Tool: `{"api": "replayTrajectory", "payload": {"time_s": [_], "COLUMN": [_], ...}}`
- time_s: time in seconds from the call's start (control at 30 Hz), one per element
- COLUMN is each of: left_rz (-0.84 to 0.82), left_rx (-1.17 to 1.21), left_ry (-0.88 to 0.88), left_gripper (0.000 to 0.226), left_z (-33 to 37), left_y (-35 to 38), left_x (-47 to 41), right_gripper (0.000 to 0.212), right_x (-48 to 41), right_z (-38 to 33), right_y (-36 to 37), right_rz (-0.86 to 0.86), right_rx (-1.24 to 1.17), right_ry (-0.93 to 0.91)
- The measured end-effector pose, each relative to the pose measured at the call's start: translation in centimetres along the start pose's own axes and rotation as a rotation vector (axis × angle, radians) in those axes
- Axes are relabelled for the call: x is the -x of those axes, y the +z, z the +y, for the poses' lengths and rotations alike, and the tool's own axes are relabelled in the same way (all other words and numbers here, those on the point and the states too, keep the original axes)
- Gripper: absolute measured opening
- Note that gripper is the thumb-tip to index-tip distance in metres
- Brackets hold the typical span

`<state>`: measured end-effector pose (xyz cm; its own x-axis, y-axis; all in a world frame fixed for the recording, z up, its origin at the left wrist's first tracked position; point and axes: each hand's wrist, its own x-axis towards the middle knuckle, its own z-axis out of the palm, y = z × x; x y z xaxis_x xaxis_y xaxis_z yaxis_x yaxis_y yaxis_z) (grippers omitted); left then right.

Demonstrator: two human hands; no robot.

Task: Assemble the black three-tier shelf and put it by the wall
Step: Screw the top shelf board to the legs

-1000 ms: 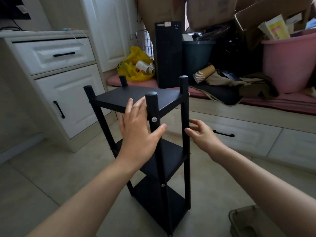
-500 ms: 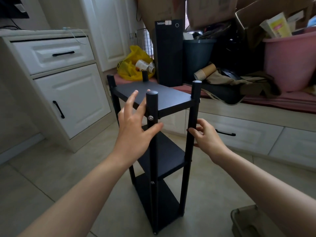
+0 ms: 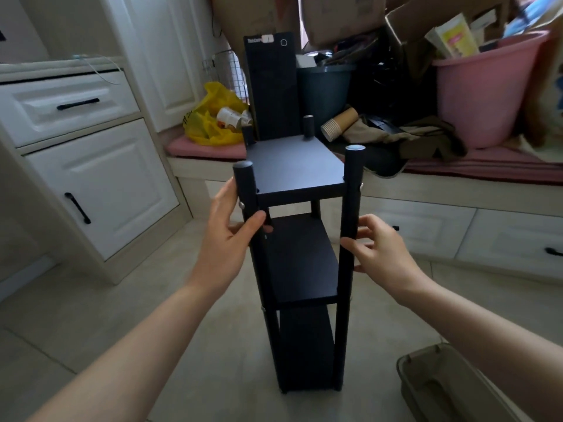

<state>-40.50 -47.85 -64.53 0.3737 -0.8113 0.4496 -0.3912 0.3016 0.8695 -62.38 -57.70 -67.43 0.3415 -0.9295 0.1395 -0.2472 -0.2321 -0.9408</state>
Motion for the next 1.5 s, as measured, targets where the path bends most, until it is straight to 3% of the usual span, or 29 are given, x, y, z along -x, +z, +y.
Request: {"api": "replayTrajectory", "payload": {"time_s": [0.23,0.4,0.5,0.83,1.0,1.23,1.5], "left_rz": [-0.006,-0.316,-0.466,-0.345,-0.237,-0.136,-0.102], "left_rx": [0.14,-0.169,-0.232,-0.124,-0.047,-0.028,0.025], "left_ry": [-0.174,-0.326,-0.456,-0.357,-0.283,-0.263,-0.263], "left_gripper": [0.08,0.032,0.023,0.025,0.022,0.025,0.034], "left_z": [-0.5,-1.8,-2.4,0.4,1.2,1.0,0.4], "left_y": [-0.4,-0.9,-1.5,-3.9,-4.6,-4.4,-3.2], "left_x": [1.9,3.7,4.3,4.2,3.8,3.1,2.1], "right_gripper": [0.015,0.016,0.017,0.029,0.035,0.036,0.032], "right_x": [3.1,5.0,5.5,6.0,5.9,5.9,4.7], "right_z": [0.3,0.3,-0.1,-3.4,-5.2,-6.6,-7.1], "right_y": [-1.0,-2.3,-2.7,-3.9,-3.8,-2.6,-2.8], "right_rz": [-0.021,-0.06,-0.115,-0.289,-0.338,-0.343,-0.315], "right_rx": [-0.042,-0.056,-0.074,-0.11,-0.254,-0.376,-0.353], "right_ry": [0.072,0.075,0.085,-0.042,-0.089,-0.127,-0.153]}}
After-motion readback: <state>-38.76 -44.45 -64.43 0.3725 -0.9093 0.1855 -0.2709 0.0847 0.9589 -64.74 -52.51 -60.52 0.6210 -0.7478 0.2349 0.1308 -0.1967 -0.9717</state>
